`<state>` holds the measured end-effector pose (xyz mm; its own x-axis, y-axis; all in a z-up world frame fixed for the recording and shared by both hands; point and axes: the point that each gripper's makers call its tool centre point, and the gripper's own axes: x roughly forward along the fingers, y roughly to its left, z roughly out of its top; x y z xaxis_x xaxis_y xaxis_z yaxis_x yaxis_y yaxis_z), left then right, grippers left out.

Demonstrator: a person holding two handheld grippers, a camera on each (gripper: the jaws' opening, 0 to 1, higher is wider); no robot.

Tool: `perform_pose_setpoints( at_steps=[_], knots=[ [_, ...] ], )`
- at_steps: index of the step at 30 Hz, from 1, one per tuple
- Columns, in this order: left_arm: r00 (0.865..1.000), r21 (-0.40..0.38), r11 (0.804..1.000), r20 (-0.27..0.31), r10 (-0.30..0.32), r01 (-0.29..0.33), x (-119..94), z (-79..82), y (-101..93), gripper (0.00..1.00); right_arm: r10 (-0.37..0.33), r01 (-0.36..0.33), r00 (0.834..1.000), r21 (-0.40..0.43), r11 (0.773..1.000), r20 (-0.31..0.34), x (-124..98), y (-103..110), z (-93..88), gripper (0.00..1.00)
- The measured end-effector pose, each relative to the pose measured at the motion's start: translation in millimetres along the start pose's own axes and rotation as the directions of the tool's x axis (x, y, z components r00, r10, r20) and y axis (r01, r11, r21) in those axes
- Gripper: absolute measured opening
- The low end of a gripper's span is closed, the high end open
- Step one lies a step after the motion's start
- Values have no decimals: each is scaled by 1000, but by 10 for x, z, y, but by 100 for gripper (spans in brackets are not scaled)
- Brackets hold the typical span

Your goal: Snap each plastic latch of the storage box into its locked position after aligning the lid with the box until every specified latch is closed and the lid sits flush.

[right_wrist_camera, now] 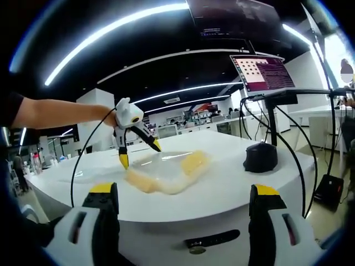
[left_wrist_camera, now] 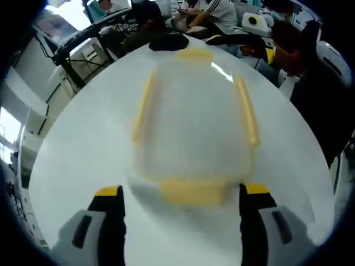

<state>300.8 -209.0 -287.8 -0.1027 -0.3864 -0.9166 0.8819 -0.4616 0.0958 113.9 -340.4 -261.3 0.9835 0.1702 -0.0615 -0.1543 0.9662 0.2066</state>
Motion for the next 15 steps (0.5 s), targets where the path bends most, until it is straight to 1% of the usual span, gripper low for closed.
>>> perform_pose_setpoints(
  at_steps=[15],
  knots=[
    [1000,13,1000,-13,-28,28,7,-18,25,80,-8,8,1000,-25,1000,0,8,-34,27,99]
  ],
)
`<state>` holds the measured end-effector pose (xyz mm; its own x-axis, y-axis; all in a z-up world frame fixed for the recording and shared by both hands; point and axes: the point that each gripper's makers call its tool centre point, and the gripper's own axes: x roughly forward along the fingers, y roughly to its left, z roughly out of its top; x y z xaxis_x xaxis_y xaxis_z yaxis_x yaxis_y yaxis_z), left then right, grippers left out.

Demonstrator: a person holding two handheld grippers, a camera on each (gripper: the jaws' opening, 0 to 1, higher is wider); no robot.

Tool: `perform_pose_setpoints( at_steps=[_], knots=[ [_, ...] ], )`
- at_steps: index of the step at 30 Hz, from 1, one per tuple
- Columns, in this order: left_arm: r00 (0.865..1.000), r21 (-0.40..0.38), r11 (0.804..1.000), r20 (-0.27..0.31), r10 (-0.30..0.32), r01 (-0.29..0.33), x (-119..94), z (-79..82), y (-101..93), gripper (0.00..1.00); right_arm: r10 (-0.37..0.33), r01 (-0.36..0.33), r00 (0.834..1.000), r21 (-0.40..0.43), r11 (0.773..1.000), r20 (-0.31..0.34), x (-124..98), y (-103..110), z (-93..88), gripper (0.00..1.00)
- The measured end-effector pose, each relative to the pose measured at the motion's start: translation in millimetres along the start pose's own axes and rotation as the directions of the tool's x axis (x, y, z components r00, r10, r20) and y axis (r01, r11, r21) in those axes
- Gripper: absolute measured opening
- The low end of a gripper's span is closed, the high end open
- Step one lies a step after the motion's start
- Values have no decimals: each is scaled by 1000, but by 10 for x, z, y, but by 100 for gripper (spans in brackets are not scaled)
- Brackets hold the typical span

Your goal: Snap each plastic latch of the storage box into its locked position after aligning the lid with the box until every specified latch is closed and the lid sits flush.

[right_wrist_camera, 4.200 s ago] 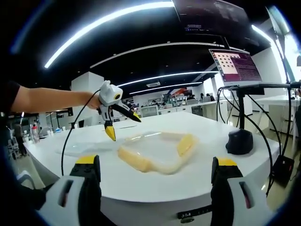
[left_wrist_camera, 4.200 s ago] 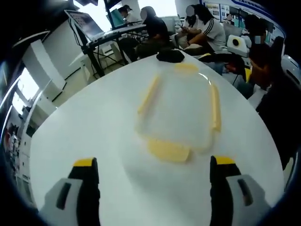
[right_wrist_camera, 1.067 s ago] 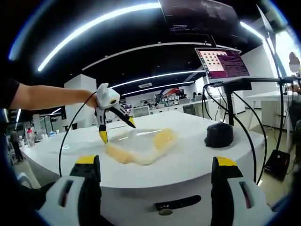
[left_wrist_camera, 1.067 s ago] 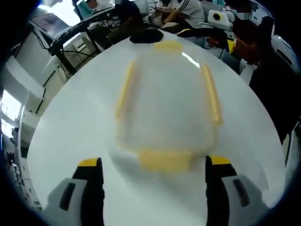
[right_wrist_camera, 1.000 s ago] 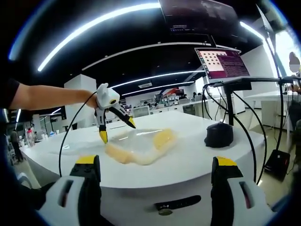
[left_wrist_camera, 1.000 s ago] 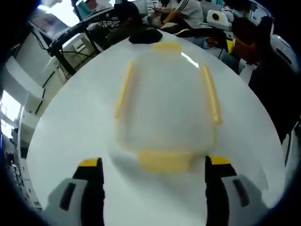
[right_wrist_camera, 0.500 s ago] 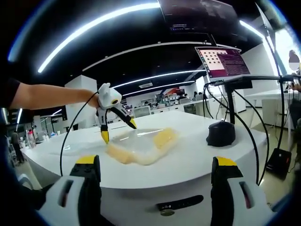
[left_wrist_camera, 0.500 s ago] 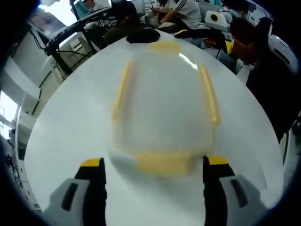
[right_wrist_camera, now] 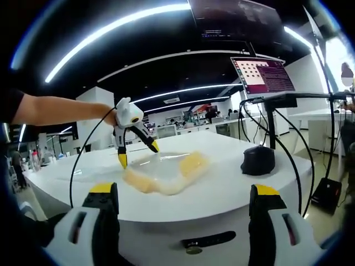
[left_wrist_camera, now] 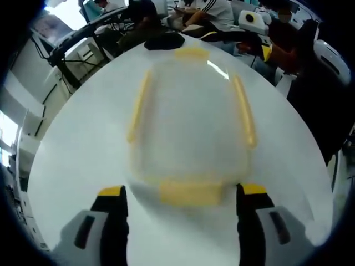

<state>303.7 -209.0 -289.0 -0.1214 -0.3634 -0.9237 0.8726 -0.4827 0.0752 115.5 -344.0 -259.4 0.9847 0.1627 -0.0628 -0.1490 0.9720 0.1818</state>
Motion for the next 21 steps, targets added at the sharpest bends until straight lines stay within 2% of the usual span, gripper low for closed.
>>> perform_pose_setpoints(
  at_steps=[21],
  knots=[
    [1000,-8,1000,-13,-20,19,-21,-50,25,73,8,-8,1000,-38,999,-3,8,63,78,98]
  ],
)
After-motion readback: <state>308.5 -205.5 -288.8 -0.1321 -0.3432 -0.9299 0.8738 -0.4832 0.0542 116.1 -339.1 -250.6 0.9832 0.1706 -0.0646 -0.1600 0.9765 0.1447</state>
